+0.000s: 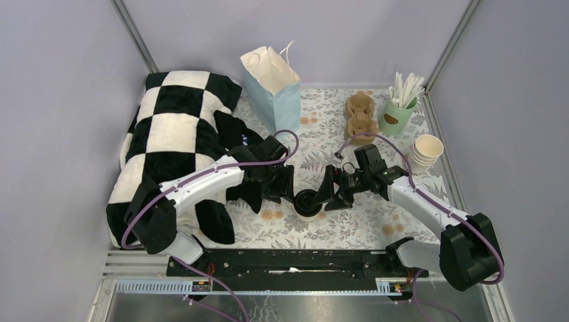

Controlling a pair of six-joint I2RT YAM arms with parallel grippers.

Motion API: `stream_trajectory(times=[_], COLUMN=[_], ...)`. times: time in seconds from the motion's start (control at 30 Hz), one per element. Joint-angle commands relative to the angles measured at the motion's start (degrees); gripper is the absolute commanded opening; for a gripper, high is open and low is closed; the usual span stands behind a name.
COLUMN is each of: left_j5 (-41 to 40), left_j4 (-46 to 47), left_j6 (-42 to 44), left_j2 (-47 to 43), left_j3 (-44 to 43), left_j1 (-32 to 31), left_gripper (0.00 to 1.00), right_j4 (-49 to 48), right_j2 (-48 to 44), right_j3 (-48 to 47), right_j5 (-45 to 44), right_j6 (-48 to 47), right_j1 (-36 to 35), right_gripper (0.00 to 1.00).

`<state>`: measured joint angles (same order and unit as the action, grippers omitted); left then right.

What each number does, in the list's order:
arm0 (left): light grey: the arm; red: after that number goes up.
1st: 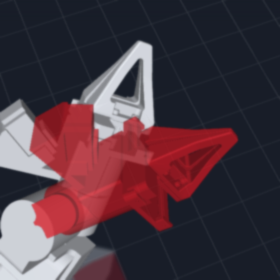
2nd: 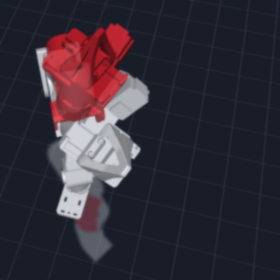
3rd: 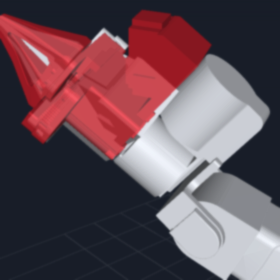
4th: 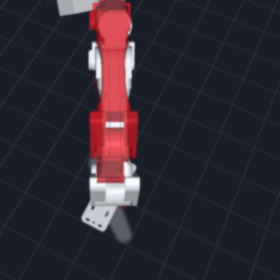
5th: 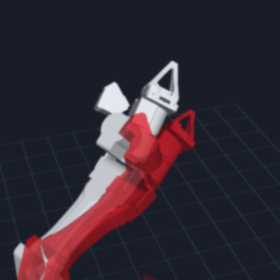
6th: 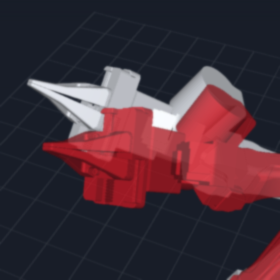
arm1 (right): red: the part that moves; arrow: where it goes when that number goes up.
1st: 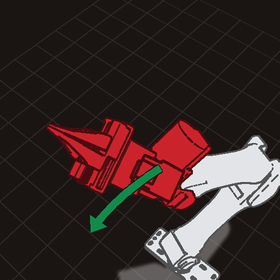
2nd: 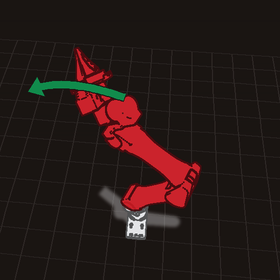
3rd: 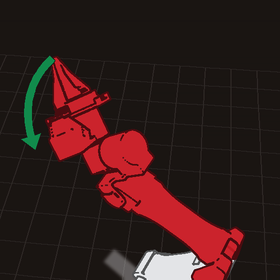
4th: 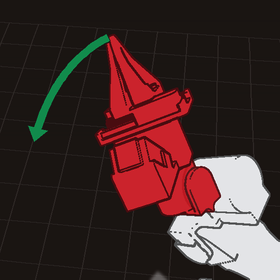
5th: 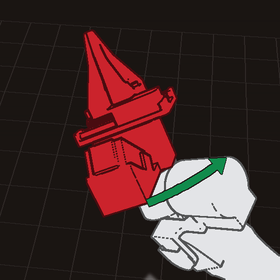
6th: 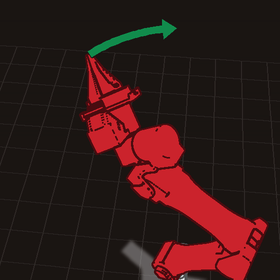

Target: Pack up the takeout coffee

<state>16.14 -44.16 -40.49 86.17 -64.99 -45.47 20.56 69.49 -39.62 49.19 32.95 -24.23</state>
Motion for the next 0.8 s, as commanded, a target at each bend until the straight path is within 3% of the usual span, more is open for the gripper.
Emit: stream_trajectory(times=[0.0, 0.3, 0.47, 0.77], left_j5=[-0.5, 0.5, 0.6, 1.0], left_j4=[0.8, 2.7, 3.4, 3.8], left_j6=[0.4, -0.3, -0.4, -0.4], left_j2=[-2.2, -1.2, -0.5, 0.7], left_j3=[0.4, 1.2, 1.9, 2.7], left_j1=[0.2, 0.3, 0.2, 0.1], left_gripper=[0.54, 0.53, 0.52, 0.51], right_j4=[-3.9, -7.2, -7.6, -10.7], right_j2=[1.0, 2.5, 4.0, 6.7], right_j3=[0.1, 1.5, 2.0, 3.3], right_j5=[1.7, -0.1, -0.9, -0.1], right_j6=[3.5, 7.5, 7.7, 8.2], right_j1=[-2.6, -3.5, -3.4, -3.4], right_gripper=[0.84, 0.73, 0.62, 0.53])
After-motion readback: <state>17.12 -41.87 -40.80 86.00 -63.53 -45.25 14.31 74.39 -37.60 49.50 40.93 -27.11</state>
